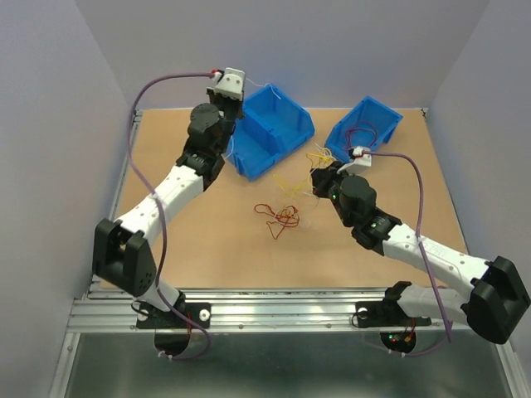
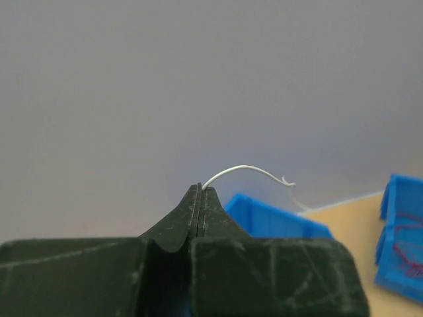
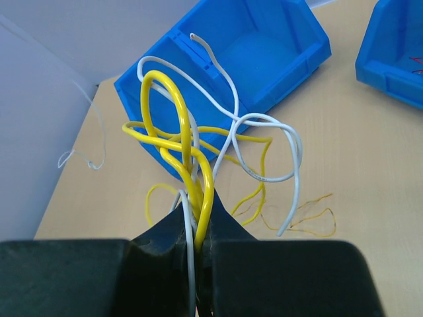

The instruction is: Untangle the cables

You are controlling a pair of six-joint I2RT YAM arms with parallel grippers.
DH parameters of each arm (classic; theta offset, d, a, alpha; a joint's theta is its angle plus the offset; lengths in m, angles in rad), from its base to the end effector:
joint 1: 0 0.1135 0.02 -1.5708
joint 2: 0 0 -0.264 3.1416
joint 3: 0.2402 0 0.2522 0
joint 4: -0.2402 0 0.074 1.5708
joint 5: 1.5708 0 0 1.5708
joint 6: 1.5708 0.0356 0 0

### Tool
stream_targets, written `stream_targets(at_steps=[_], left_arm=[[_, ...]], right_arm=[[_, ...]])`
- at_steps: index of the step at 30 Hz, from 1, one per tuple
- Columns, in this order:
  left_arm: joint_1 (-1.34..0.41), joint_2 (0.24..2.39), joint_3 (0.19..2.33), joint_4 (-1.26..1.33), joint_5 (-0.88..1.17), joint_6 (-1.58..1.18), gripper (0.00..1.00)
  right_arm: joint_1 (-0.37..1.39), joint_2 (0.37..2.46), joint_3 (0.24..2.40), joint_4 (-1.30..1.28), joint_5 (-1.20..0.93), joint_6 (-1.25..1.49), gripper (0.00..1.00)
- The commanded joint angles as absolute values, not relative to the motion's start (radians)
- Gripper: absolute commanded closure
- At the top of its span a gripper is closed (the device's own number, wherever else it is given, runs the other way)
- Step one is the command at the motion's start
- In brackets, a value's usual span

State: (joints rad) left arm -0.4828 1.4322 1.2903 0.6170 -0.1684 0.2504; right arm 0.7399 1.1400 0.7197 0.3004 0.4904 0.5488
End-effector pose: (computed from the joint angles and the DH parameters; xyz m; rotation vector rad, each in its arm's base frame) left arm 0.2964 -0.1486 0.4496 0.2507 1.0748 -0.1161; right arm 0.2052 0.1646 0.2956 0.2091 1.6941 0.5543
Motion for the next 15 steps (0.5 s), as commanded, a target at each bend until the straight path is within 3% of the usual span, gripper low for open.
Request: stream_targets(at_steps=[1, 8, 15], left_arm=[[-0.480, 1.564, 1.344, 0.595, -0.276, 0.371, 1.00], [-0.480, 1.645, 1.338, 0.597, -0.348, 0.451, 1.00], [-0.483, 1.429, 1.279, 0.623, -0.347, 0.423, 1.00]], right_arm=[[0.744, 1.114, 0.693, 0.350, 0.519, 0.557, 0.97], [0.744, 1.108, 0.696, 0.342, 0.512, 0.557, 0.98], [0.744, 1.108, 0.699, 0.341, 0.515, 0.555, 0.98]])
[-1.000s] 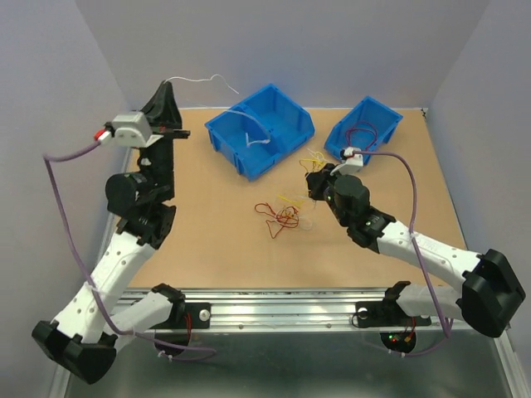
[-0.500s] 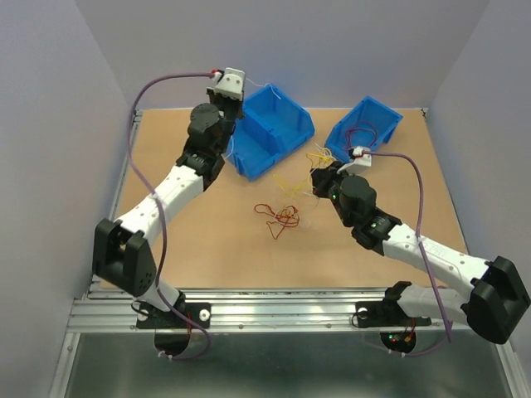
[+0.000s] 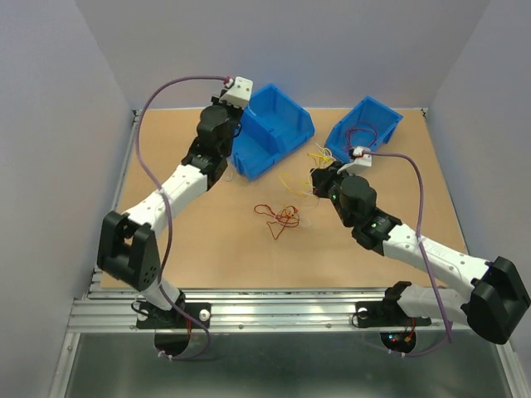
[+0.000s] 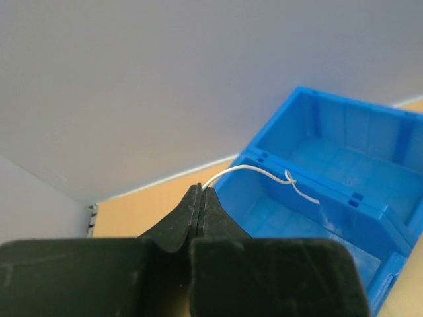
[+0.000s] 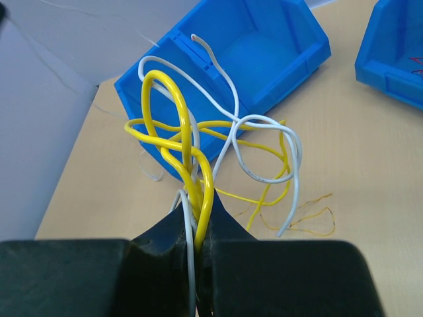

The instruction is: Untangle the cables

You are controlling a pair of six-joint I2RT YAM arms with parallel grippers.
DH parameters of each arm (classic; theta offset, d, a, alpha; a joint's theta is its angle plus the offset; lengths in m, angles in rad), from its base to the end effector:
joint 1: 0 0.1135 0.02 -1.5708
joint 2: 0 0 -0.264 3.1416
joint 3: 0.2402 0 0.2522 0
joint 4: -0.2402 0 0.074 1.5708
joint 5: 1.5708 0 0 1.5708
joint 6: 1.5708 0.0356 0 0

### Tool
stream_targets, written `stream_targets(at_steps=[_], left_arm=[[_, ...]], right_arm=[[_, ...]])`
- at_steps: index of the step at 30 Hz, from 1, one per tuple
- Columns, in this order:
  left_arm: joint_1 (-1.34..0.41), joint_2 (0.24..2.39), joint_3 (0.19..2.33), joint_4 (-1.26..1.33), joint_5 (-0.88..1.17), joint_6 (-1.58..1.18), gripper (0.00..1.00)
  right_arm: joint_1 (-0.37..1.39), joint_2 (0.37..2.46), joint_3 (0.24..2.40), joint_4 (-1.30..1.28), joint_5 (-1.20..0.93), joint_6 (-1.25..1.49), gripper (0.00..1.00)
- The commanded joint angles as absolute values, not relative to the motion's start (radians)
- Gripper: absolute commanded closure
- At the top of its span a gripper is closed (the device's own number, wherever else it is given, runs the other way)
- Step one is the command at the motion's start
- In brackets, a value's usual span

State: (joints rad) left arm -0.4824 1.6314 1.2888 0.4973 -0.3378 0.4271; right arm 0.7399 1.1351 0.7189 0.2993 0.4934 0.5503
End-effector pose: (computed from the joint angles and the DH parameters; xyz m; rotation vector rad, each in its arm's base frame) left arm 0.3538 -0.1719 0.3678 0.3645 1.3804 0.1935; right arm 0.2045 0.1639 0.2964 0.2134 1.6907 0.5547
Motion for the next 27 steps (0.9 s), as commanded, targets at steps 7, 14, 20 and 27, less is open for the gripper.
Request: stream_targets(at_steps=[7, 14, 20, 27], left_arm=[[-0.505, 1.221, 1.141, 0.716, -0.220, 0.310, 1.00], [-0.515, 1.222, 1.222, 0.706, -0.216, 0.209, 1.00], [-0.515, 1.445, 1.457, 0.625, -0.330, 0.227, 1.00], [-0.511, 1.612, 1.546, 0.586, -0.393, 0.288, 1.00]], right_arm=[[0.742, 1.103, 0.701, 0.339, 0.517, 0.552, 0.98], [0.742, 1.120, 0.709, 0.336, 0.514, 0.549, 0.98], [0.742, 1.120, 0.709, 0.334, 0.514, 0.548, 0.99], [0.742, 1.108, 0.707, 0.333, 0.512, 0.545, 0.99]])
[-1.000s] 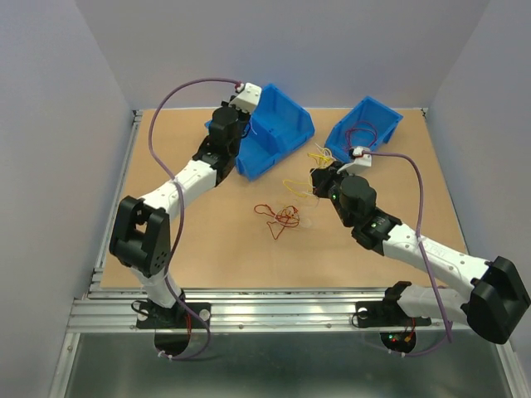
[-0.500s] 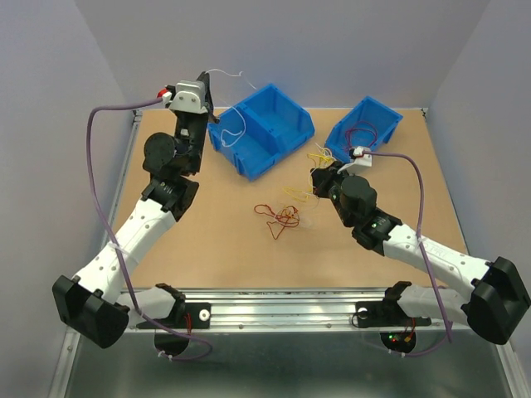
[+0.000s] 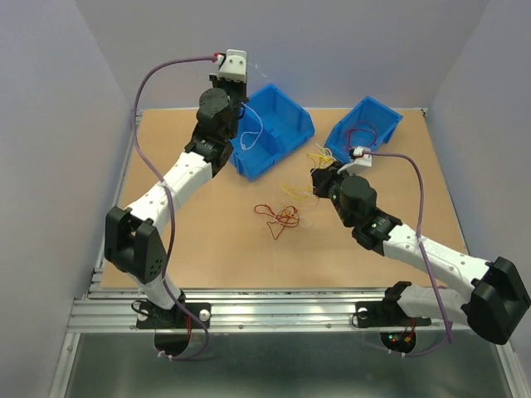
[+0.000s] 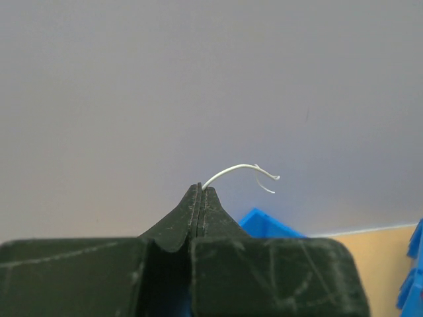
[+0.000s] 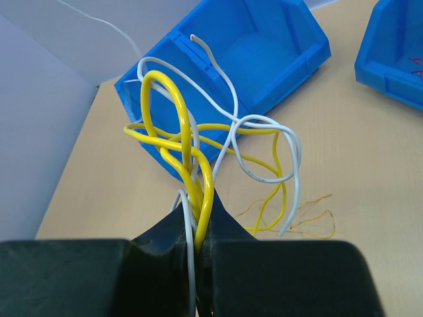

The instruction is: Untangle the cables

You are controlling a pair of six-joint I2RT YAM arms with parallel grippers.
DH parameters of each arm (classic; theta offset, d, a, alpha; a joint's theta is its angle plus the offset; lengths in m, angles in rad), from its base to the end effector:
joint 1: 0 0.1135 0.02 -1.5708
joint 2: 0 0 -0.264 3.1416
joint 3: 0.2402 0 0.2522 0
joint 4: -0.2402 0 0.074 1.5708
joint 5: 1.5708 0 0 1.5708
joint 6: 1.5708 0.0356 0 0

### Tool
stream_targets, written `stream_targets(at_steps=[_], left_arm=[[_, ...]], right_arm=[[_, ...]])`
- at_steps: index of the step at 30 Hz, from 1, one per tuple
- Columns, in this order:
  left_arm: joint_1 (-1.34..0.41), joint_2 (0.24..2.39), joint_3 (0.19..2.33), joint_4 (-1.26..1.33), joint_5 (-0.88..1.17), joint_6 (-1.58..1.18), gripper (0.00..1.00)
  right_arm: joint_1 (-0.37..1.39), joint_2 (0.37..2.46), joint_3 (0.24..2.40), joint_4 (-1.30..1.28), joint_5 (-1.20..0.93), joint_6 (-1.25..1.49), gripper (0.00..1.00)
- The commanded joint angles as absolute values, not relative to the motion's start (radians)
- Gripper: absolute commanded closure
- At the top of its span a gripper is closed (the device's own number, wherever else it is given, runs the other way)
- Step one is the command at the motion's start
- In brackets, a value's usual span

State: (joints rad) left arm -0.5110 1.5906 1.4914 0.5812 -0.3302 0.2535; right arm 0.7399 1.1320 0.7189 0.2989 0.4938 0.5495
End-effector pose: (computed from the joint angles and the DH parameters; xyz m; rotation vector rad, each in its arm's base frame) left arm 0.3287 -0.1710 0.4628 0.1267 1.1098 -0.0504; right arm 0.2041 0.1635 0.2971 0.2137 1.6883 0.5554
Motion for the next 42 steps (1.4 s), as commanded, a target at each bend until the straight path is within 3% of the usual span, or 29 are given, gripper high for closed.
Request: stream_targets(at_steps=[1, 12, 18, 24, 32, 35, 36, 37, 38, 42], left_arm=[[-0.509, 1.637, 1.537, 0.591, -0.394, 0.294, 1.00], [-0.463, 1.626, 1.231, 0.885, -0.468, 0.451, 1.00], [-0.466, 1.562, 1.037, 0.890, -0.383, 0.456, 1.00], [-0.465, 1.696, 1.153, 0.686, -0.522, 0.505, 1.00], [-0.468, 1.789, 1.241, 0.508, -0.324, 0.503, 0.99], [-0.468, 1.789, 1.279, 0.425, -0.296, 0.474, 0.85], [-0.466, 1.773, 1.266, 0.440, -0.284, 0.474, 0.43], [-0.468, 1.737, 1.231, 0.452, -0.256, 0.476, 0.18], [-0.466, 1.717, 1.212, 0.466, -0.244, 0.474, 0.03], [-0.468, 1.609, 1.125, 0.558, -0.213, 0.450, 0.02]], right_arm=[[0.742, 1.103, 0.706, 0.333, 0.511, 0.545, 0.99], [0.742, 1.097, 0.706, 0.331, 0.508, 0.546, 0.99], [0.744, 1.100, 0.706, 0.331, 0.508, 0.548, 0.99], [0.742, 1.112, 0.709, 0.331, 0.509, 0.548, 0.99], [0.744, 1.123, 0.715, 0.328, 0.496, 0.546, 0.99], [0.742, 1.138, 0.724, 0.322, 0.483, 0.545, 0.99], [0.744, 1.143, 0.727, 0.322, 0.480, 0.543, 0.99], [0.742, 1.146, 0.729, 0.322, 0.477, 0.543, 0.99], [0.744, 1.147, 0.730, 0.321, 0.474, 0.542, 0.99], [0.744, 1.149, 0.733, 0.318, 0.466, 0.538, 0.99]])
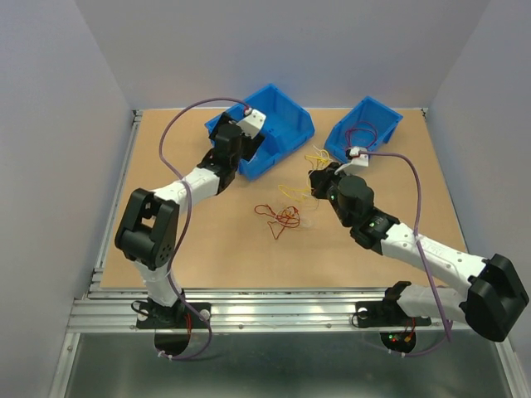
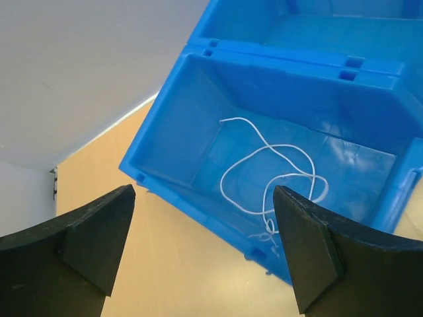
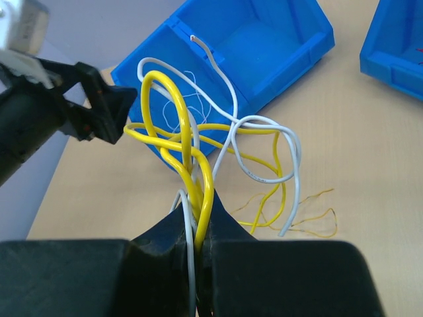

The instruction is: Untangle the cables

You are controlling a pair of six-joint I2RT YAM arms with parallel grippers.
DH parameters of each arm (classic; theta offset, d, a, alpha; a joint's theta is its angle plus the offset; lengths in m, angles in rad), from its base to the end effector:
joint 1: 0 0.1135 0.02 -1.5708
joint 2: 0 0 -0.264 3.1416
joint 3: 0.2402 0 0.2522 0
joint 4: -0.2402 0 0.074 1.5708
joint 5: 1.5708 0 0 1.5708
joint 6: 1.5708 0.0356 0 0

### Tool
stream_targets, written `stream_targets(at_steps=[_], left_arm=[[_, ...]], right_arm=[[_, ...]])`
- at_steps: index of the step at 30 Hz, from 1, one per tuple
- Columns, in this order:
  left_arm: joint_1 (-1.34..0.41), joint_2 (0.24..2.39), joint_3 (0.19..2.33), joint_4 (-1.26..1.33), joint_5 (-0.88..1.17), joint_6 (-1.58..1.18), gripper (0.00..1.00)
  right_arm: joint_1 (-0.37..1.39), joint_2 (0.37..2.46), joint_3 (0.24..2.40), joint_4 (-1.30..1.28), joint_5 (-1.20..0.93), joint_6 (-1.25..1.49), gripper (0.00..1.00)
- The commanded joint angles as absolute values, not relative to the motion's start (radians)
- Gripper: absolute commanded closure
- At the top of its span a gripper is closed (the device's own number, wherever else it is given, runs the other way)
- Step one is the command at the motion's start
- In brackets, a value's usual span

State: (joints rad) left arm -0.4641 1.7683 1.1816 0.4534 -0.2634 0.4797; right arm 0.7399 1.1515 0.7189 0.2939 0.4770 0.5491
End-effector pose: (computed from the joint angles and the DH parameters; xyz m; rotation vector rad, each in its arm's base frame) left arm 0.3765 -0.1781 0.2723 0.5951 1.5978 0.2359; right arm 0.2065 0.1664 0.2918 0.1946 1.7140 0.5542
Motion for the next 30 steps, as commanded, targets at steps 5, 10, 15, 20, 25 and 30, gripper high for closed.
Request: stream_targets(at_steps=[5, 10, 15, 20, 25, 30], left_arm=[[-0.469, 1.438, 0.959, 0.699, -0.143, 0.414, 0.07], [-0.468, 1.228, 0.766, 0.750, 0.385, 0.465, 0.07], [-0.479, 1.134, 0.687, 0.765, 0.685, 0.448, 0.01], [-0.480, 1.178, 0.727, 0.726, 0.779, 0.417, 0.01], [-0.488, 1.249, 0.759, 0.669, 0.822, 0.452, 0.02], [-0.512, 1.276, 0.782, 0.608, 0.816, 0.501, 0.16]], right_arm=[[0.742, 1.178, 0.759, 0.318, 0.392, 0.514, 0.99], [0.742, 1.239, 0.799, 0.331, 0.229, 0.466, 0.98], [0.742, 1.287, 0.807, 0.386, 0.066, 0.431, 0.96], [0.744, 1.307, 0.805, 0.420, -0.006, 0.419, 0.95], [0.745, 1.318, 0.810, 0.428, -0.043, 0.413, 0.95], [0.744, 1.316, 0.808, 0.428, -0.046, 0.413, 0.95]])
